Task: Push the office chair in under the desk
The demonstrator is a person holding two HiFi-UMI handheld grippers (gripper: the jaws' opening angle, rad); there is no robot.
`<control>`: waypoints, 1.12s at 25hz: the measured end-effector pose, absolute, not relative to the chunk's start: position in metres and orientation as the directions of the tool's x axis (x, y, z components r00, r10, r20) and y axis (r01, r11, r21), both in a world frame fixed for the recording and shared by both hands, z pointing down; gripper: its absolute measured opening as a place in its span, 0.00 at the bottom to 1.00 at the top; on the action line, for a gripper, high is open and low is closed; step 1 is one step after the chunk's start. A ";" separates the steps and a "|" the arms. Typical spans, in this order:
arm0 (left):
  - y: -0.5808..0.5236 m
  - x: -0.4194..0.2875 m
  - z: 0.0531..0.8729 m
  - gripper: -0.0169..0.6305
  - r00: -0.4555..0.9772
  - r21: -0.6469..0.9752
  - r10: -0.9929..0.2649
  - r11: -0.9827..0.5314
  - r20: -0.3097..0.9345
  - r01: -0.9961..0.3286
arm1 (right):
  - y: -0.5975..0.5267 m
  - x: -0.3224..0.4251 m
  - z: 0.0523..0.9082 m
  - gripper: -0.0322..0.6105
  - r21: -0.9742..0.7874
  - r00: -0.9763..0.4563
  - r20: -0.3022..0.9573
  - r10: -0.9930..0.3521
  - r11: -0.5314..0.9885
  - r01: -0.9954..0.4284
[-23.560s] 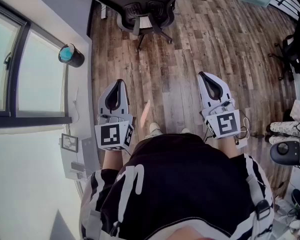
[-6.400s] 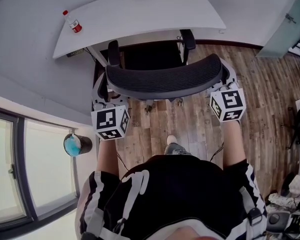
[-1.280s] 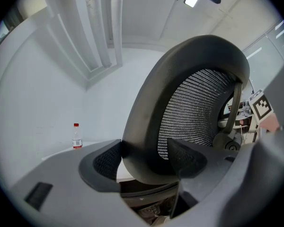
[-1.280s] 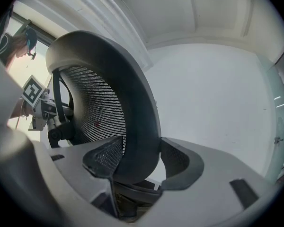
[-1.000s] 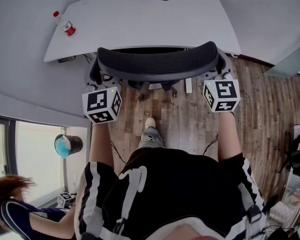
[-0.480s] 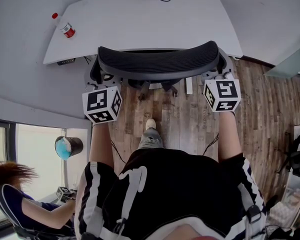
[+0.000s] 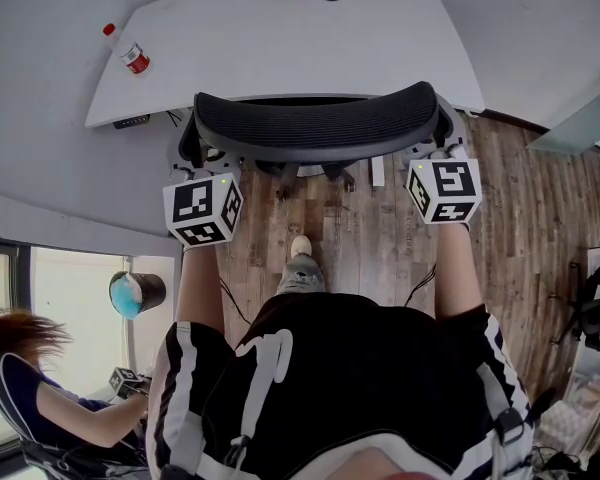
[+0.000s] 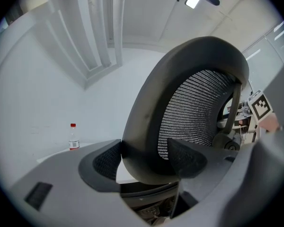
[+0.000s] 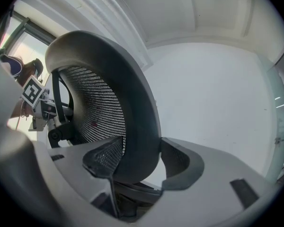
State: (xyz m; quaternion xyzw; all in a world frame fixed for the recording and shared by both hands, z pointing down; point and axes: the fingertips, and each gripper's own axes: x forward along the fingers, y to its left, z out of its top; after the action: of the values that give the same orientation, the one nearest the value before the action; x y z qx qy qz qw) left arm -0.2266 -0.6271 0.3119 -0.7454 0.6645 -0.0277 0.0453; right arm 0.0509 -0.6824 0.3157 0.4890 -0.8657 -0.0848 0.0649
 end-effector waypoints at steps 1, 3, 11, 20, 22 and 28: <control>-0.626 -0.226 0.312 0.50 0.115 -0.106 -0.993 -0.112 -0.022 -0.988 | -0.681 0.051 0.316 0.43 0.212 -0.514 0.029 -0.857 0.508 -0.835; -0.623 -0.226 0.313 0.50 0.113 -0.110 -0.993 -0.110 -0.029 -0.988 | -0.679 0.051 0.317 0.43 0.215 -0.516 0.030 -0.856 0.510 -0.833; -0.608 -0.226 0.312 0.50 0.110 -0.153 -0.993 -0.104 -0.030 -0.983 | -0.665 0.055 0.315 0.43 0.239 -0.519 0.029 -0.854 0.511 -0.826; -0.589 -0.221 0.318 0.48 0.074 -0.186 -0.997 -0.068 -0.029 -0.980 | -0.642 0.064 0.311 0.43 0.256 -0.504 -0.017 -0.863 0.484 -0.837; -0.584 -0.217 0.318 0.48 0.074 -0.184 -0.997 -0.067 -0.032 -0.981 | -0.636 0.067 0.311 0.43 0.252 -0.507 -0.021 -0.862 0.486 -0.837; -0.569 -0.206 0.317 0.48 0.079 -0.181 -0.996 -0.070 -0.041 -0.981 | -0.618 0.071 0.318 0.42 0.211 -0.535 -0.021 -0.845 0.519 -0.828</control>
State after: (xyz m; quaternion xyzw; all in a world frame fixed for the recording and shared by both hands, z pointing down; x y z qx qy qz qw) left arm -0.2056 -0.5691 0.3172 -0.7301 0.6769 -0.0466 0.0807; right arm 0.0711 -0.6179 0.3179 0.4803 -0.8705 -0.0982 0.0422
